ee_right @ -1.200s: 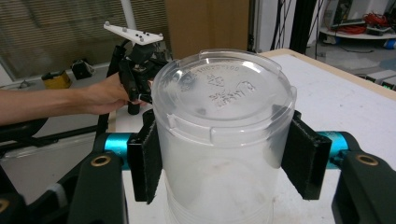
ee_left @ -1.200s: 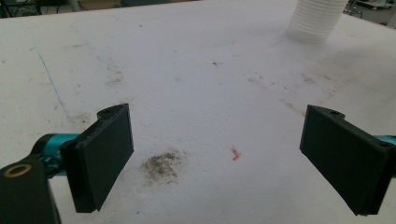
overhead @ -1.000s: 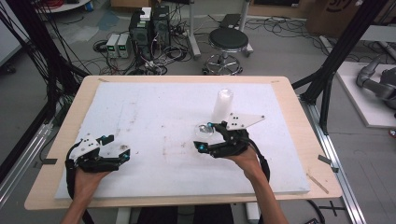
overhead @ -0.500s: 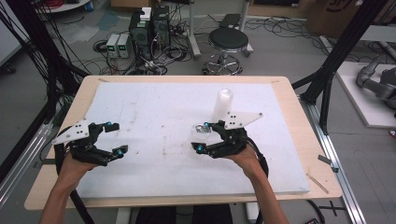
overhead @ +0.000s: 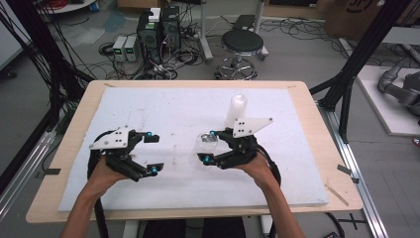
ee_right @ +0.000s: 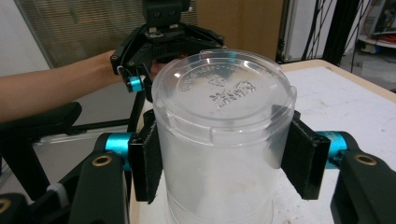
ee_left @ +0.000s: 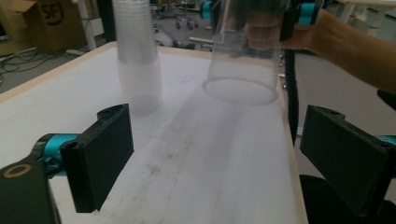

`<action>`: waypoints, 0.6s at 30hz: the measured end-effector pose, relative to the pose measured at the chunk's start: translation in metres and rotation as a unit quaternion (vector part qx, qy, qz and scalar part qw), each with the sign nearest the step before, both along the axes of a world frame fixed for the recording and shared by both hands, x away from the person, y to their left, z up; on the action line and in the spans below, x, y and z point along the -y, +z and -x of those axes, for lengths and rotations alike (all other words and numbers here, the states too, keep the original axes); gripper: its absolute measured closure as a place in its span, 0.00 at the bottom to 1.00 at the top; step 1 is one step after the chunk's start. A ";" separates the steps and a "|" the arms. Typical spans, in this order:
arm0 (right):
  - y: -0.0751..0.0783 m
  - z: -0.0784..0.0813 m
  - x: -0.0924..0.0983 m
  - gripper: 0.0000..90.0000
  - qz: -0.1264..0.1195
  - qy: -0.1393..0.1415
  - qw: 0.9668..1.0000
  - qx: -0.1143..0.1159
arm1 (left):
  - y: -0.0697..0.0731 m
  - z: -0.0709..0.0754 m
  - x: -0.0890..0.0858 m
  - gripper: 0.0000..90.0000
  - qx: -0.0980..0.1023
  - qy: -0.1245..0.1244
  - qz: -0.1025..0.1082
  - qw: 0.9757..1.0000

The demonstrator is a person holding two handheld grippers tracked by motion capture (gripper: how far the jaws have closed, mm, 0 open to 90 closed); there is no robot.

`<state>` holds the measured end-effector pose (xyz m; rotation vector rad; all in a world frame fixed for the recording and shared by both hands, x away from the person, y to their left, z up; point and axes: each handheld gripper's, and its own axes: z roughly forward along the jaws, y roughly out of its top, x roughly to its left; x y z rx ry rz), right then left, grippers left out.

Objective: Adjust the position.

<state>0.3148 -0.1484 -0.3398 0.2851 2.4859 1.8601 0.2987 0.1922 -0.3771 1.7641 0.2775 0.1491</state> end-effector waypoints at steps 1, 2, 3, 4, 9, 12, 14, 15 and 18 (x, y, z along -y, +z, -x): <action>0.000 0.000 0.000 0.43 0.000 0.000 1.000 0.000 | 0.001 -0.001 0.005 0.11 0.001 -0.005 0.002 1.000; 0.000 0.000 0.000 0.43 -0.001 0.002 1.000 0.001 | 0.003 -0.001 0.012 0.11 0.002 -0.014 0.005 1.000; 0.000 0.000 -0.001 0.43 -0.002 0.006 1.000 -0.002 | 0.004 -0.002 0.018 0.11 0.004 -0.021 0.005 1.000; 0.000 0.001 -0.002 0.43 -0.003 0.008 1.000 -0.002 | 0.004 -0.003 0.025 0.11 0.004 -0.027 0.007 1.000; 0.001 0.002 -0.001 0.43 -0.006 0.011 1.000 -0.002 | 0.003 -0.005 0.049 0.11 0.012 -0.048 0.002 0.999; 0.001 0.002 -0.001 0.43 -0.009 0.012 1.000 -0.005 | 0.002 -0.006 0.061 0.11 0.010 -0.054 0.006 0.998; 0.001 0.002 0.000 0.43 -0.014 0.015 1.000 -0.008 | 0.000 -0.007 0.069 0.11 0.008 -0.063 0.015 0.998; 0.002 0.002 -0.001 0.43 -0.014 0.016 1.000 -0.008 | -0.001 -0.007 0.072 0.11 0.007 -0.065 0.016 0.998; 0.002 0.002 -0.001 0.43 -0.015 0.018 1.000 -0.006 | -0.003 -0.008 0.077 0.11 0.005 -0.066 0.024 0.998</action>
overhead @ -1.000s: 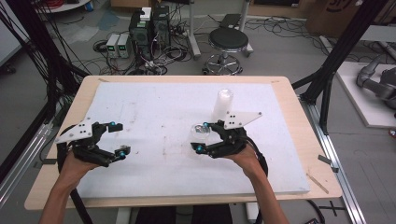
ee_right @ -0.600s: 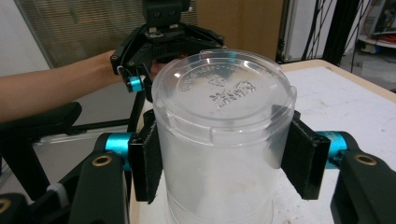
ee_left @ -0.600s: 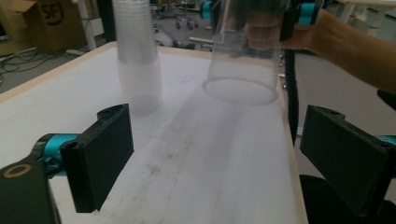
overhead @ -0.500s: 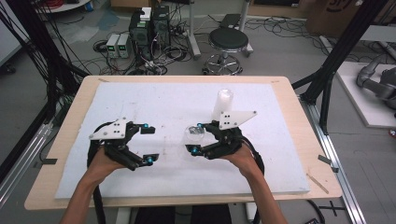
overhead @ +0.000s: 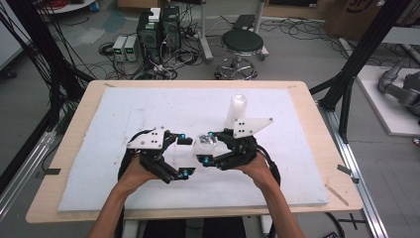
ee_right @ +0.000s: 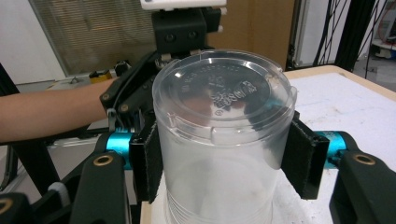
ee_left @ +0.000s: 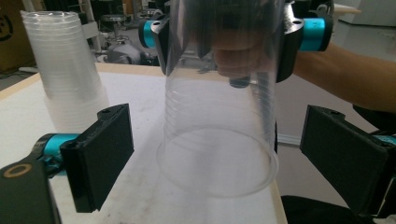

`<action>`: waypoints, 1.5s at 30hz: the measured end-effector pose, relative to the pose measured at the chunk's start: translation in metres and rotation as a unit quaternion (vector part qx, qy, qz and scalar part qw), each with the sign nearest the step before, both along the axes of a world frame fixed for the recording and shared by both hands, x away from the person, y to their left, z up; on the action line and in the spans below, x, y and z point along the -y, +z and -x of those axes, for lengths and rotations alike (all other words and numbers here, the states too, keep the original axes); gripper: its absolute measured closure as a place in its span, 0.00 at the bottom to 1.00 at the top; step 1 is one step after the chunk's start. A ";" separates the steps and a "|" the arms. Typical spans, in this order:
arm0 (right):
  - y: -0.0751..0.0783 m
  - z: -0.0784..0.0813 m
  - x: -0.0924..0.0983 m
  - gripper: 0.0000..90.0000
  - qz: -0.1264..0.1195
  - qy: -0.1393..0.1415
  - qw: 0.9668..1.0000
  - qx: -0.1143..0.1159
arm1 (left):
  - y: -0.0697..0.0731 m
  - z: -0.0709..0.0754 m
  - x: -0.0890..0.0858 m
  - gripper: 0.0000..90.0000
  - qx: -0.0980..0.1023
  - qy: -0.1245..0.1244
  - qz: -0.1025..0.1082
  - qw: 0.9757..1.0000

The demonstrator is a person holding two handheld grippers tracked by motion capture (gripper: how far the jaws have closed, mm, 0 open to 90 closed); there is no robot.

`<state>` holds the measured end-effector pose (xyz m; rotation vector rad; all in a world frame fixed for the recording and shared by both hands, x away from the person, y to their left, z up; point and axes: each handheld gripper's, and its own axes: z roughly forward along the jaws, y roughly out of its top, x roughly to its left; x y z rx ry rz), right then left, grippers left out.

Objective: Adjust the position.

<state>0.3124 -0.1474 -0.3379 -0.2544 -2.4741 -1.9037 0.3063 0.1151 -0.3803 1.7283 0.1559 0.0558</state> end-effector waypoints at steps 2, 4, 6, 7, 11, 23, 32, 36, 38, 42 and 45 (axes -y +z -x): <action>0.001 0.000 0.000 0.43 -0.002 0.002 1.000 0.000 | -0.002 -0.001 0.003 0.11 -0.002 -0.003 0.006 1.000; 0.001 0.001 0.000 0.43 -0.003 0.003 1.000 0.000 | -0.004 -0.002 0.007 0.11 -0.005 -0.004 0.012 1.000; 0.002 0.001 0.000 0.43 -0.004 0.005 1.000 0.000 | -0.005 -0.003 0.008 0.11 -0.005 -0.006 0.014 1.000; 0.002 0.001 0.000 0.43 -0.006 0.004 1.000 0.000 | -0.005 -0.003 0.008 0.11 -0.007 -0.008 0.017 1.000; 0.002 0.001 0.000 0.43 -0.008 0.006 1.000 0.000 | -0.006 -0.005 0.010 0.14 -0.009 -0.012 0.023 1.000; 0.002 0.001 -0.001 0.43 -0.023 0.020 1.000 -0.003 | -0.008 -0.003 0.016 0.20 -0.003 -0.025 0.024 0.999; -0.001 0.000 -0.001 0.43 -0.026 0.022 0.999 -0.008 | -0.010 -0.002 0.017 0.31 -0.001 -0.031 0.035 0.999; -0.001 -0.001 -0.001 0.44 -0.025 0.020 0.999 -0.008 | -0.010 -0.002 0.017 0.33 -0.005 -0.029 0.031 0.999; -0.002 -0.001 -0.001 0.44 -0.025 0.021 0.999 -0.009 | -0.010 -0.002 0.017 0.33 -0.007 -0.029 0.028 0.999; -0.002 -0.001 -0.001 0.44 -0.024 0.021 0.999 -0.009 | -0.010 -0.002 0.017 0.34 -0.008 -0.028 0.027 0.999; -0.003 -0.002 -0.001 0.43 -0.025 0.021 0.999 -0.010 | -0.010 -0.002 0.017 0.35 -0.009 -0.028 0.025 0.999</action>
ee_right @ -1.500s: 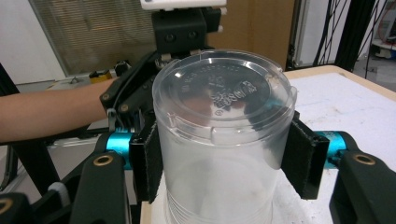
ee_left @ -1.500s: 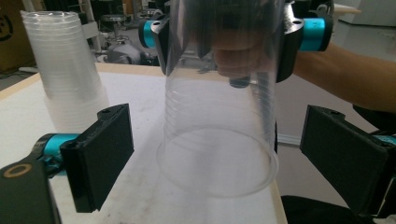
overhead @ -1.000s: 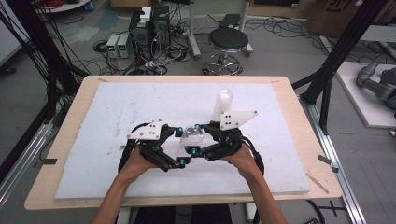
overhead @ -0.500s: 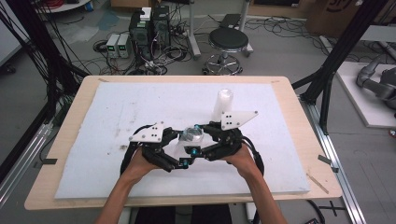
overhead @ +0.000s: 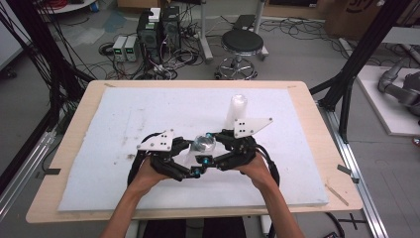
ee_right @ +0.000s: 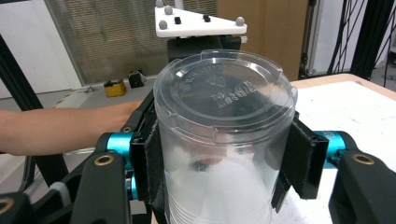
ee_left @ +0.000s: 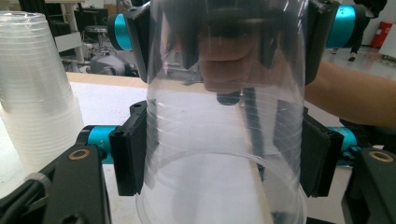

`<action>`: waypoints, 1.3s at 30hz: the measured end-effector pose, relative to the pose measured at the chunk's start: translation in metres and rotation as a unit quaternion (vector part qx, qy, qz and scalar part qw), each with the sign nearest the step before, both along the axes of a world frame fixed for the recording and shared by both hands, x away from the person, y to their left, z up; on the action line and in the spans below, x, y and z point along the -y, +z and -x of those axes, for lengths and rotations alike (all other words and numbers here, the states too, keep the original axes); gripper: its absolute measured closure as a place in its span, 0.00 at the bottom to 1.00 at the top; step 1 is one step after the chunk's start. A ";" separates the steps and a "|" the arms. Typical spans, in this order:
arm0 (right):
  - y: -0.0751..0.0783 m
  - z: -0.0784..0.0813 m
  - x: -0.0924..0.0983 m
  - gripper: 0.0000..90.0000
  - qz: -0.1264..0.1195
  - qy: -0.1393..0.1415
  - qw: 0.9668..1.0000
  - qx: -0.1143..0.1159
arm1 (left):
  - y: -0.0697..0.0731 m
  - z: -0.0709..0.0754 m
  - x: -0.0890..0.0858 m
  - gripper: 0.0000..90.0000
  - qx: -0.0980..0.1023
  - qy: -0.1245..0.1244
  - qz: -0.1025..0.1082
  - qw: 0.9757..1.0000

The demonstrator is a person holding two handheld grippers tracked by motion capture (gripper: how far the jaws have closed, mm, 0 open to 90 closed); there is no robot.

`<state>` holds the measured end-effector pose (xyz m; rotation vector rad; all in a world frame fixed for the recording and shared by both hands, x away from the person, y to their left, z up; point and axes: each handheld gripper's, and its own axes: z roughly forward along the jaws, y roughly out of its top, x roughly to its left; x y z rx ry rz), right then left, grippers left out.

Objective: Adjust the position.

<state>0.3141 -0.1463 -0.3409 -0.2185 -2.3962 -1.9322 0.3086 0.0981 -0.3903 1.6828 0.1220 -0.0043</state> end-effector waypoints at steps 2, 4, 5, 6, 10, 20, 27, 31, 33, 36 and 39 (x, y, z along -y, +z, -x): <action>0.000 0.000 0.000 0.37 0.002 0.001 1.000 0.000 | 0.000 0.000 0.000 0.35 -0.001 -0.001 -0.001 1.000; -0.001 0.000 -0.002 0.25 0.007 0.002 1.000 -0.003 | 0.000 0.000 0.000 0.35 -0.002 0.000 0.002 1.000; -0.001 0.000 -0.003 0.22 0.014 0.000 1.000 -0.004 | 0.000 0.000 -0.001 0.36 -0.003 0.001 0.003 1.000; -0.001 0.001 -0.004 0.21 0.019 0.000 1.000 -0.001 | 0.000 0.000 -0.001 0.36 -0.002 0.001 0.001 1.000; -0.001 0.001 -0.004 0.19 0.020 0.001 1.000 -0.003 | 0.001 0.000 -0.002 0.36 -0.001 0.000 -0.004 1.000; 0.004 0.001 0.004 0.19 0.045 0.003 0.999 0.001 | 0.011 0.001 -0.015 0.36 0.015 0.008 -0.095 0.995; 0.012 0.001 0.004 0.19 0.104 0.013 0.994 0.009 | 0.028 -0.001 -0.025 0.36 0.038 0.001 -0.206 0.978; 0.019 0.001 0.000 0.19 0.154 0.027 0.987 0.021 | 0.033 -0.002 -0.023 0.36 0.037 -0.006 -0.265 0.964; 0.022 0.001 -0.002 0.20 0.180 0.033 0.983 0.024 | 0.035 -0.003 -0.021 0.36 0.037 -0.015 -0.294 0.955; 0.024 0.000 -0.006 0.20 0.219 0.038 0.975 0.029 | 0.039 -0.004 -0.018 0.36 0.035 -0.026 -0.329 0.943; 0.026 0.000 -0.011 0.20 0.256 0.041 0.965 0.036 | 0.042 -0.006 -0.015 0.36 0.031 -0.030 -0.356 0.933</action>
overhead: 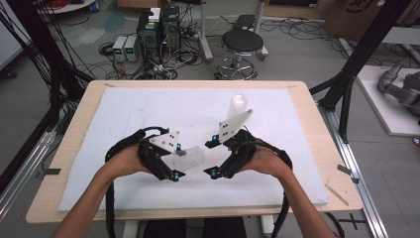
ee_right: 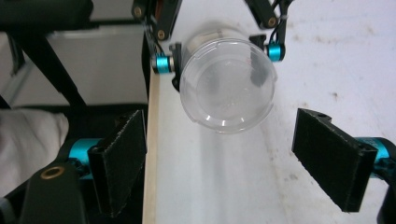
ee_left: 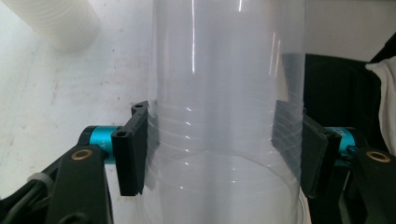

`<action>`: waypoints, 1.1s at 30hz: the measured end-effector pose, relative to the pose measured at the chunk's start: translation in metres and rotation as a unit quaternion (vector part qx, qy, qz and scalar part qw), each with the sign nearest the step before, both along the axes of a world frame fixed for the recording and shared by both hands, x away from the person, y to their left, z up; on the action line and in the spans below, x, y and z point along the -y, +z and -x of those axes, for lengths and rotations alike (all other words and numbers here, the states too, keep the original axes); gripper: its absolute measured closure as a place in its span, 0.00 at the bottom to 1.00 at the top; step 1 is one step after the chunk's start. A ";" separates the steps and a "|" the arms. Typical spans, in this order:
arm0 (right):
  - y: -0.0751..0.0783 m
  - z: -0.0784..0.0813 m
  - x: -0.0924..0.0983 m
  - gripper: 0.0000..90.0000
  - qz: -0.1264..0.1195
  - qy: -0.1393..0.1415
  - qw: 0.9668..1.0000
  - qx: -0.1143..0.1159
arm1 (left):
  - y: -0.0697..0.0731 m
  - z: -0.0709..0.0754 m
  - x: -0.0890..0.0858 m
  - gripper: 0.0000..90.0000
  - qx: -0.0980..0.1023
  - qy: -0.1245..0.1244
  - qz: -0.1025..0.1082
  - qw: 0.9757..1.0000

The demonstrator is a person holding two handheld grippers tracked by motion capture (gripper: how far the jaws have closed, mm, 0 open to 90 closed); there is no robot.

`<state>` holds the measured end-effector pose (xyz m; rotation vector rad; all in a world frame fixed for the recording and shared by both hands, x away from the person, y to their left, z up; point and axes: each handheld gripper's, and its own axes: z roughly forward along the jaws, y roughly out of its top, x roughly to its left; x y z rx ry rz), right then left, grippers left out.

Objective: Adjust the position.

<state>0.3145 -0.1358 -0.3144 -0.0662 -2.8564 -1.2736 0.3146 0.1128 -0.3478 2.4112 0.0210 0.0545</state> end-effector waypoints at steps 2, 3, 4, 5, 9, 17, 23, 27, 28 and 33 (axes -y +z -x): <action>0.001 0.000 -0.002 0.20 0.016 0.001 1.000 0.001 | 0.001 -0.001 0.003 0.36 -0.006 -0.005 -0.017 1.000; 0.002 0.000 -0.004 0.20 0.026 0.004 1.000 0.003 | 0.002 -0.002 0.005 0.36 -0.008 -0.009 -0.030 0.999; 0.003 0.001 -0.005 0.20 0.037 0.004 0.999 0.006 | 0.002 -0.002 0.007 0.36 -0.009 -0.011 -0.036 0.999; 0.004 0.001 -0.006 0.20 0.044 0.003 0.999 0.009 | 0.002 -0.002 0.008 0.36 -0.011 -0.012 -0.039 0.999; 0.007 0.001 -0.010 0.20 0.063 0.008 0.998 0.014 | 0.001 -0.002 0.011 0.36 -0.014 -0.013 -0.052 0.998; 0.006 0.002 -0.017 0.20 0.118 0.015 0.993 0.021 | 0.001 -0.003 0.016 0.36 -0.018 -0.017 -0.076 0.997; 0.001 0.002 -0.023 0.20 0.146 0.018 0.989 0.026 | 0.001 -0.003 0.020 0.36 -0.018 -0.020 -0.087 0.996; 0.001 0.003 -0.026 0.20 0.152 0.018 0.988 0.031 | 0.002 -0.004 0.023 0.36 -0.013 -0.023 -0.090 0.996; 0.002 0.003 -0.027 0.21 0.152 0.016 0.988 0.029 | 0.002 -0.003 0.023 0.36 -0.014 -0.023 -0.091 0.996; 0.003 0.004 -0.027 0.23 0.151 0.015 0.988 0.029 | 0.001 -0.003 0.024 0.36 -0.014 -0.025 -0.089 0.996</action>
